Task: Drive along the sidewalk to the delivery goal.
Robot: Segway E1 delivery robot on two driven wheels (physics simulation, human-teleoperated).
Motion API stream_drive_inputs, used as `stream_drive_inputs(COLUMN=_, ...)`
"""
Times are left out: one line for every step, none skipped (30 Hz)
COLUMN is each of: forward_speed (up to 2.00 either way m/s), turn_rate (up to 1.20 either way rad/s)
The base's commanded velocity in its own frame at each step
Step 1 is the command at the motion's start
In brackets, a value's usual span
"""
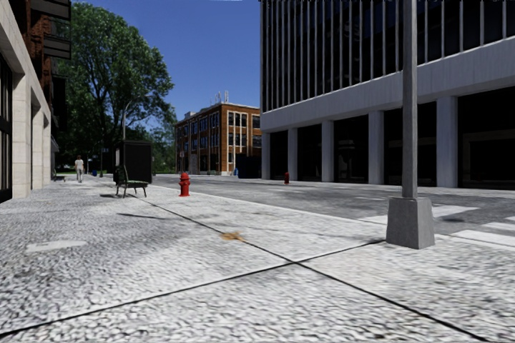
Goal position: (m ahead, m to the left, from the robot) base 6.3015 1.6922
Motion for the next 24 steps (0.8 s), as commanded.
stream_drive_inputs(forward_speed=1.47, turn_rate=0.67)
stream_drive_inputs(forward_speed=1.47, turn_rate=0.67)
stream_drive_inputs(forward_speed=1.47, turn_rate=0.67)
stream_drive_inputs(forward_speed=1.47, turn_rate=0.67)
stream_drive_inputs(forward_speed=1.47, turn_rate=0.67)
stream_drive_inputs(forward_speed=1.47, turn_rate=0.67)
stream_drive_inputs(forward_speed=1.47, turn_rate=0.67)
stream_drive_inputs(forward_speed=1.47, turn_rate=0.67)
stream_drive_inputs(forward_speed=1.47, turn_rate=0.67)
stream_drive_inputs(forward_speed=1.47, turn_rate=0.67)
stream_drive_inputs(forward_speed=1.47, turn_rate=0.67)
stream_drive_inputs(forward_speed=1.47, turn_rate=0.67)
stream_drive_inputs(forward_speed=1.47, turn_rate=0.67)
stream_drive_inputs(forward_speed=1.47, turn_rate=0.67)
stream_drive_inputs(forward_speed=1.47, turn_rate=0.67)
stream_drive_inputs(forward_speed=1.47, turn_rate=0.67)
stream_drive_inputs(forward_speed=1.47, turn_rate=0.67)
stream_drive_inputs(forward_speed=1.47, turn_rate=0.66)
stream_drive_inputs(forward_speed=1.47, turn_rate=0.62)
stream_drive_inputs(forward_speed=1.47, turn_rate=0.62)
stream_drive_inputs(forward_speed=1.47, turn_rate=0.61)
stream_drive_inputs(forward_speed=1.47, turn_rate=0.61)
stream_drive_inputs(forward_speed=1.47, turn_rate=0.61)
stream_drive_inputs(forward_speed=1.47, turn_rate=0.61)
